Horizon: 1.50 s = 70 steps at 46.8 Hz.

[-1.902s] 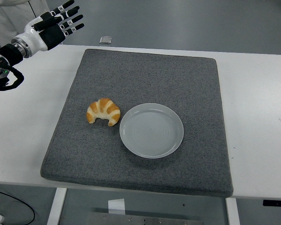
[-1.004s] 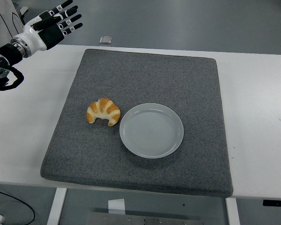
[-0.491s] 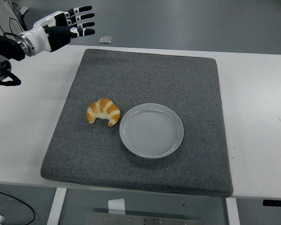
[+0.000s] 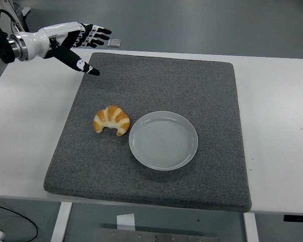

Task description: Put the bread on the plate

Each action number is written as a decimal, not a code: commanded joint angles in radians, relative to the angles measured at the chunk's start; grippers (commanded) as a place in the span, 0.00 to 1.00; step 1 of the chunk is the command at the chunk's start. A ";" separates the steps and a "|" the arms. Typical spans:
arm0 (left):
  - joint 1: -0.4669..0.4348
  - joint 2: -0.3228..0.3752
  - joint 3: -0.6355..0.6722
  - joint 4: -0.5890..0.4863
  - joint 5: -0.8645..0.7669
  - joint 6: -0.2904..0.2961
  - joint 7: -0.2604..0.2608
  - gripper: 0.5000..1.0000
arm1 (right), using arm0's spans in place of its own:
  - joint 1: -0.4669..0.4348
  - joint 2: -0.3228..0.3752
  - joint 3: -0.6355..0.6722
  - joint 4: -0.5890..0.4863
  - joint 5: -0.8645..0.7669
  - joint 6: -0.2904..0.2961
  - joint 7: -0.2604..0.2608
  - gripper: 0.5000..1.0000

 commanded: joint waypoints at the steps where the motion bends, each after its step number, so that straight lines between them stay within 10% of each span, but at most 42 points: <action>1: 0.001 0.026 0.002 -0.044 0.074 0.000 0.002 1.00 | 0.000 0.000 0.000 0.000 0.000 0.000 0.000 0.86; 19: 0.017 0.026 0.041 -0.113 0.278 0.025 0.002 1.00 | 0.000 0.000 0.000 0.000 0.000 0.000 0.000 0.86; 43: 0.159 -0.094 0.148 -0.130 0.590 0.305 0.009 1.00 | 0.000 0.000 0.000 0.000 0.000 0.000 0.000 0.86; 70: 0.211 -0.218 0.150 -0.021 0.631 0.351 0.014 1.00 | 0.000 0.000 0.000 0.000 0.000 0.000 0.000 0.86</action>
